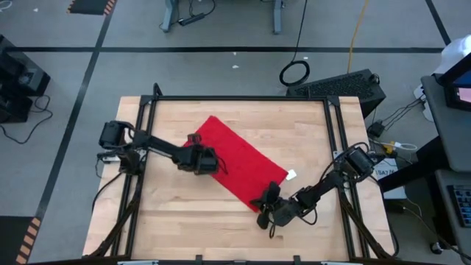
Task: Roll napkin
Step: Fold the red napkin
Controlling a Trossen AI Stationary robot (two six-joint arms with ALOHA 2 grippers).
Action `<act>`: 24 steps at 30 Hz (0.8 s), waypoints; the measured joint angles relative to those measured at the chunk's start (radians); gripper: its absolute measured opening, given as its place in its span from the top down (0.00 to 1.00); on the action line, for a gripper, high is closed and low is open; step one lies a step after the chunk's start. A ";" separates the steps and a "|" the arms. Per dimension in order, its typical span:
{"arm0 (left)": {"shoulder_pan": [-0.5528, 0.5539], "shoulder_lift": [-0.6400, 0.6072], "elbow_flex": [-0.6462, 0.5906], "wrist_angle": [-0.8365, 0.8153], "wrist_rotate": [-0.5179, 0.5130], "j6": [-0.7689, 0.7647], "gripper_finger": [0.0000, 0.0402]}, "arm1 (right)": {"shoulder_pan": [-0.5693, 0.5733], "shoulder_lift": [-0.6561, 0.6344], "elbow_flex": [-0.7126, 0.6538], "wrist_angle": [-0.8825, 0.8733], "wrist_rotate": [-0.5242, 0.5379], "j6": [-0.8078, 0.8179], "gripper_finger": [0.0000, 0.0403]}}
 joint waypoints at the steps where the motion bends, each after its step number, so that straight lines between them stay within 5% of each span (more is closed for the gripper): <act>1: 0.018 -0.017 0.012 -0.010 0.019 0.001 0.96 | -0.007 -0.022 0.008 -0.011 0.000 -0.029 1.00; 5: 0.036 -0.105 0.031 -0.048 0.103 -0.072 0.96 | -0.054 -0.142 0.029 -0.111 -0.031 -0.185 1.00; 14: -0.048 -0.217 -0.080 -0.106 0.224 -0.521 0.96 | -0.148 -0.395 0.024 -0.495 -0.095 -0.453 1.00; 18: -0.063 -0.198 -0.172 -0.035 0.222 -0.603 0.96 | -0.190 -0.386 -0.015 -0.467 -0.100 -0.408 1.00; 24: 0.004 -0.172 -0.247 0.058 0.090 -0.422 0.96 | -0.181 -0.234 -0.045 -0.428 -0.133 -0.173 1.00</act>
